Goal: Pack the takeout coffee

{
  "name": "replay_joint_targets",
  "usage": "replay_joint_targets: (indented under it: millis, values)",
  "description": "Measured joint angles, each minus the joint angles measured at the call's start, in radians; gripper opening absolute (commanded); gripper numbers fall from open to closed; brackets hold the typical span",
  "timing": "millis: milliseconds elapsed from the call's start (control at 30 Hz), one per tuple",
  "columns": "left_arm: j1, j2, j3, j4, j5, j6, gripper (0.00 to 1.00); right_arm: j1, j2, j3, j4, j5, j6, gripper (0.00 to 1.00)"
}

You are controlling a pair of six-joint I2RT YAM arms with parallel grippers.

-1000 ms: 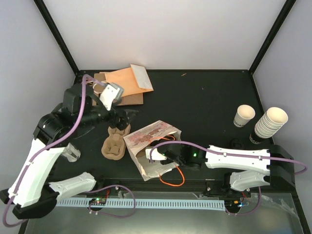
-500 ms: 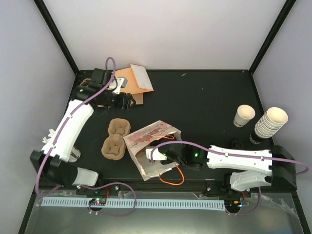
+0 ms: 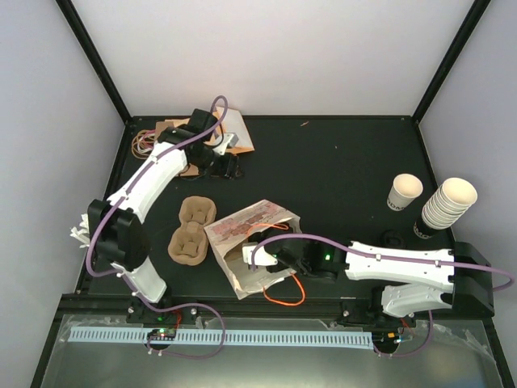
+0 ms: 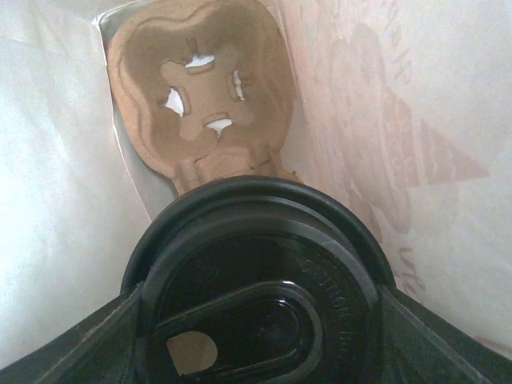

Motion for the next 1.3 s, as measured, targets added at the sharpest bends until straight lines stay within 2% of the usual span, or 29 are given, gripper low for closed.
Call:
replay_joint_targets:
  millis: [433,1300]
  values:
    - [-0.017,0.105,-0.004,0.021,0.007,0.003,0.48,0.003,-0.002,-0.035,0.033,0.000,0.005,0.53]
    - [-0.049,0.249,-0.016,0.033,0.018,0.040,0.43,0.004,0.003,-0.062,0.098,0.000,0.006,0.53]
